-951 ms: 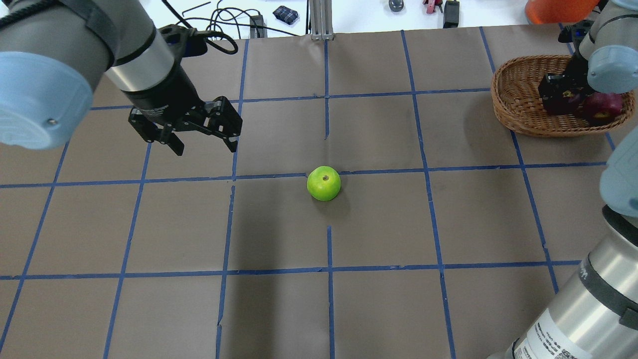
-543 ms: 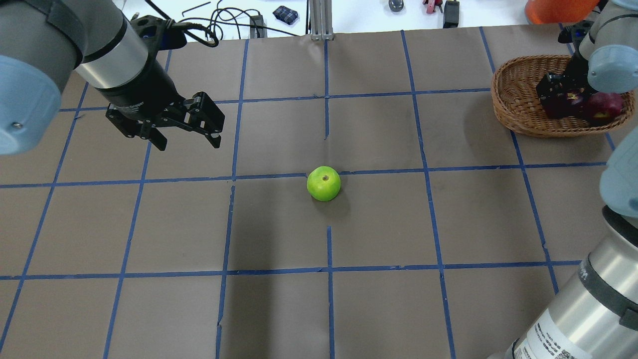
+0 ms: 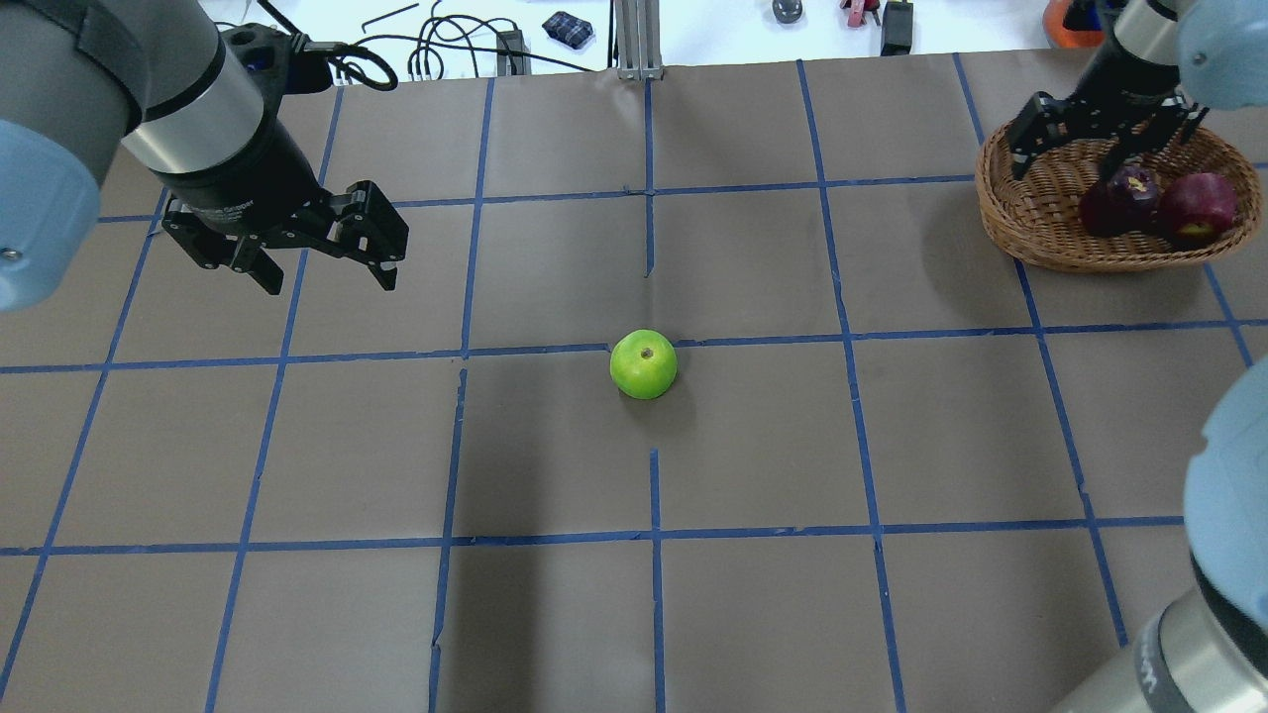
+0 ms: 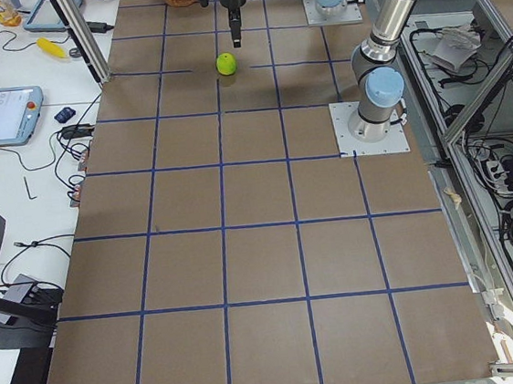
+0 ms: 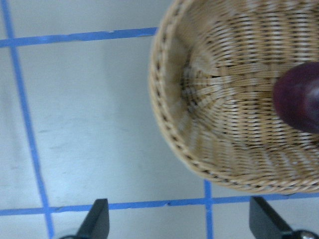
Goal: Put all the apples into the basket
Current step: 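Reach the right gripper to the green apple and grasp it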
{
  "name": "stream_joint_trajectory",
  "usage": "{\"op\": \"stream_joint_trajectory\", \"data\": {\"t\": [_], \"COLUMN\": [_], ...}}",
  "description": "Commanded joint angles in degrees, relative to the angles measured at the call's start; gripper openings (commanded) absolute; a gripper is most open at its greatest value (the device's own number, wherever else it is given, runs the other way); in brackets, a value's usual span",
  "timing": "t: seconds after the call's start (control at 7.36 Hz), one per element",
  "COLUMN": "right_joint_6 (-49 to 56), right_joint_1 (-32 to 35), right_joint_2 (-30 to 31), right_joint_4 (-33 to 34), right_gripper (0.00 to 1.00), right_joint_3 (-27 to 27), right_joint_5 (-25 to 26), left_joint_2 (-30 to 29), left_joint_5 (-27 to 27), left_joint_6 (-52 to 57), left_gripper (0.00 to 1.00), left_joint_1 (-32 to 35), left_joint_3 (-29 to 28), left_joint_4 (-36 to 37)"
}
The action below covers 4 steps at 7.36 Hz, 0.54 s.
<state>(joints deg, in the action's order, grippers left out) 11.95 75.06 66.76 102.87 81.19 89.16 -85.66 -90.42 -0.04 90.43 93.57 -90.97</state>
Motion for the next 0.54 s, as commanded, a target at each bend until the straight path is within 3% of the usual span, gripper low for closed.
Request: {"op": "stream_joint_trajectory", "data": {"t": [0.0,0.27,0.41], "right_joint_6": [-13.6,-27.5,-31.2], "right_joint_1": [15.5,24.1,26.6], "right_joint_2": [1.6,0.2,-0.4], "right_joint_4": [-1.4,0.6,6.4], "right_gripper": [1.0,1.0,1.0], "right_joint_3": [0.9,5.4,8.2], "right_joint_5": [-1.2,-1.8,-6.7], "left_joint_2": [0.2,0.2,0.2], "left_joint_5": [-0.2,-0.1,-0.1], "left_joint_6": [0.4,0.4,0.4], "left_gripper": [1.0,1.0,1.0], "left_joint_1": [0.0,-0.5,-0.6], "left_joint_3": [0.1,0.2,0.2], "left_joint_4": [-0.1,-0.1,-0.1]}}
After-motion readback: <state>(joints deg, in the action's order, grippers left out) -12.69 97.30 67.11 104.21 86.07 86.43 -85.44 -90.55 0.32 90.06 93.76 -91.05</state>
